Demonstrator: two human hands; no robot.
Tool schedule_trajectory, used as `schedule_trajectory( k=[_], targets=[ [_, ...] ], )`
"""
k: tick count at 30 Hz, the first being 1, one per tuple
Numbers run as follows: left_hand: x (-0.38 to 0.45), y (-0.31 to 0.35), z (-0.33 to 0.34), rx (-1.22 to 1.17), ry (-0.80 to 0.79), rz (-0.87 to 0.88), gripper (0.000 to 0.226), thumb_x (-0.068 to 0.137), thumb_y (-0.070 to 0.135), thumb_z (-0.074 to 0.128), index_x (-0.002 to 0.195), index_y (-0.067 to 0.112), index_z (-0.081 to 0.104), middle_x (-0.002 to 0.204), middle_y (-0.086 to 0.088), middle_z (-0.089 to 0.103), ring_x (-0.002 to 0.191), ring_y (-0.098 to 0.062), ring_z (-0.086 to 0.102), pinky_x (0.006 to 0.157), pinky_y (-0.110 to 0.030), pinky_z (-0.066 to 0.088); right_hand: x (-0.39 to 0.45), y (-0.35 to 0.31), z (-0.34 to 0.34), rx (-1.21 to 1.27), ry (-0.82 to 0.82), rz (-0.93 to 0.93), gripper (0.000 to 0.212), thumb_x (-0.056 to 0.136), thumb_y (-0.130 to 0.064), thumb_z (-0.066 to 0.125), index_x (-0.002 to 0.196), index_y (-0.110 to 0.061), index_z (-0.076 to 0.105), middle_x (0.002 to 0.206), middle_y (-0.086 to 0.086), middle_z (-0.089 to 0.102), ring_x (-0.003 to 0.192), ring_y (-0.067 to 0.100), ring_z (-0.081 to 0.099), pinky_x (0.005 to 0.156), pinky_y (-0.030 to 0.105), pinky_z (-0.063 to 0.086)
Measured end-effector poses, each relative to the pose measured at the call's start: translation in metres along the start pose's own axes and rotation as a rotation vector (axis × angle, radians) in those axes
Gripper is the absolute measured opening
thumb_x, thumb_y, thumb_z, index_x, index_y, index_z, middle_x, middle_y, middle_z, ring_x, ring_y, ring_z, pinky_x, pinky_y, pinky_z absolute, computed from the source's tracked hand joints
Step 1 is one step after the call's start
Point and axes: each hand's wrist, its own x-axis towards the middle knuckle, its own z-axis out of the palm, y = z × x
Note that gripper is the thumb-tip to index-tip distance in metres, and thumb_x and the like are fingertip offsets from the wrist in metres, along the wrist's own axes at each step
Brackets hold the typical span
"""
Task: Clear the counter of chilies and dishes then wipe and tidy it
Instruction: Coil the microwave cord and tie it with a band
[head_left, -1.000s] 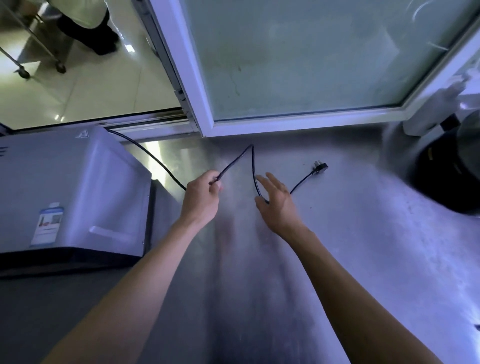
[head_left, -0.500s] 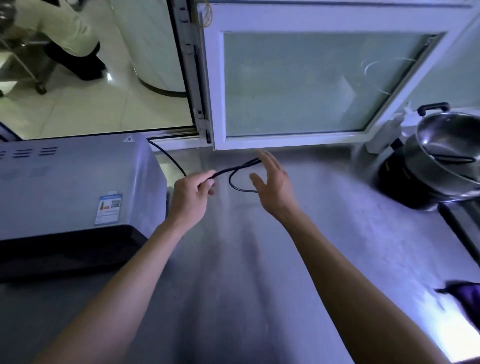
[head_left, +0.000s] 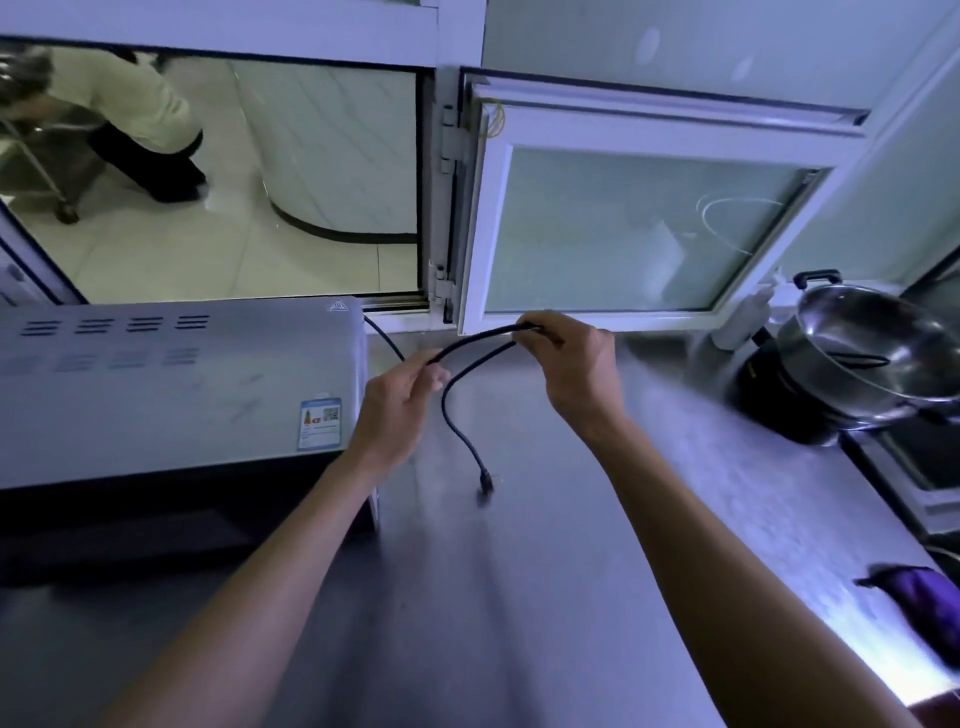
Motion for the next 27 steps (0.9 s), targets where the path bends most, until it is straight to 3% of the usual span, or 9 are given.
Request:
schedule_trajectory(
  k=[2, 4, 7, 10, 13, 15, 19, 24, 27],
  targets=[
    [-0.005, 0.000, -0.001, 0.058, -0.003, 0.062, 0.031, 0.107, 0.040, 0.036, 0.120, 0.031, 0.062, 0.070, 0.023, 0.060, 0.062, 0.002, 0.054, 0.059, -0.011, 0.038, 0.000, -0.012, -0.001, 0.012, 0.007, -0.025, 0.004, 0.088, -0.022, 0.072, 0.087, -0.025, 0.074, 0.069, -0.011, 0.067, 0.064, 0.007, 0.055, 0.060, 0.020, 0.042],
    [-0.007, -0.003, 0.001, 0.112, -0.011, 0.060, 0.039, 0.107, 0.043, 0.031, 0.135, 0.030, 0.055, 0.069, 0.027, 0.057, 0.062, 0.004, 0.052, 0.061, -0.010, 0.037, 0.000, -0.022, -0.003, 0.045, 0.007, -0.041, 0.008, 0.088, -0.020, 0.070, 0.084, -0.026, 0.073, 0.065, -0.011, 0.063, 0.058, 0.007, 0.048, 0.055, 0.019, 0.037],
    [-0.005, -0.011, 0.003, 0.157, -0.067, 0.008, 0.047, 0.105, 0.044, 0.028, 0.149, 0.032, 0.039, 0.125, 0.013, 0.065, 0.114, -0.008, 0.060, 0.095, -0.028, 0.046, 0.004, -0.034, -0.009, 0.084, 0.014, -0.072, 0.010, 0.088, -0.020, 0.068, 0.082, -0.027, 0.072, 0.065, -0.005, 0.060, 0.057, 0.004, 0.040, 0.053, 0.020, 0.033],
    [0.002, -0.019, 0.010, 0.142, -0.101, 0.016, 0.047, 0.107, 0.034, 0.033, 0.153, 0.030, 0.031, 0.143, -0.001, 0.054, 0.133, -0.021, 0.049, 0.108, -0.037, 0.040, 0.008, -0.042, -0.017, 0.133, 0.030, -0.083, 0.009, 0.089, -0.019, 0.067, 0.083, -0.025, 0.072, 0.071, 0.002, 0.064, 0.065, 0.022, 0.049, 0.059, 0.030, 0.039],
    [0.010, -0.020, 0.021, 0.112, -0.060, -0.024, 0.054, 0.107, 0.033, 0.034, 0.158, 0.022, 0.020, 0.161, 0.006, 0.029, 0.148, -0.013, 0.027, 0.121, -0.037, 0.026, 0.012, -0.043, -0.027, 0.222, 0.063, -0.073, 0.006, 0.089, -0.016, 0.068, 0.085, -0.019, 0.072, 0.074, 0.007, 0.063, 0.069, 0.025, 0.051, 0.065, 0.035, 0.043],
    [0.016, -0.018, 0.026, 0.104, -0.025, -0.058, 0.053, 0.107, 0.033, 0.034, 0.157, 0.028, 0.018, 0.160, 0.013, 0.027, 0.147, -0.011, 0.029, 0.119, -0.034, 0.028, 0.014, -0.041, -0.034, 0.270, 0.080, -0.057, 0.006, 0.089, -0.016, 0.068, 0.085, -0.018, 0.072, 0.072, 0.006, 0.062, 0.071, 0.028, 0.051, 0.067, 0.037, 0.045],
    [0.024, -0.011, 0.036, 0.202, -0.085, -0.053, 0.047, 0.107, 0.027, 0.035, 0.153, 0.024, 0.029, 0.139, -0.004, 0.056, 0.125, -0.024, 0.055, 0.104, -0.039, 0.043, 0.019, -0.032, -0.047, 0.292, 0.078, -0.045, 0.007, 0.088, -0.015, 0.068, 0.084, -0.018, 0.072, 0.068, -0.008, 0.060, 0.067, 0.013, 0.047, 0.068, 0.032, 0.044],
    [0.029, -0.002, 0.052, 0.368, -0.092, 0.009, 0.029, 0.107, 0.023, 0.037, 0.123, 0.008, 0.056, 0.109, -0.011, 0.066, 0.102, -0.031, 0.062, 0.088, -0.048, 0.049, 0.027, -0.015, -0.058, 0.381, 0.089, 0.027, 0.009, 0.089, -0.009, 0.069, 0.086, -0.016, 0.074, 0.070, -0.012, 0.062, 0.070, 0.011, 0.052, 0.077, 0.038, 0.052],
    [0.028, -0.001, 0.058, 0.394, -0.118, -0.043, 0.028, 0.106, 0.025, 0.038, 0.107, 0.009, 0.061, 0.102, -0.005, 0.062, 0.101, -0.029, 0.061, 0.089, -0.049, 0.048, 0.031, -0.006, -0.062, 0.417, 0.084, 0.042, 0.010, 0.090, -0.009, 0.069, 0.087, -0.016, 0.074, 0.070, -0.014, 0.064, 0.070, 0.009, 0.054, 0.078, 0.029, 0.053]
  ],
)
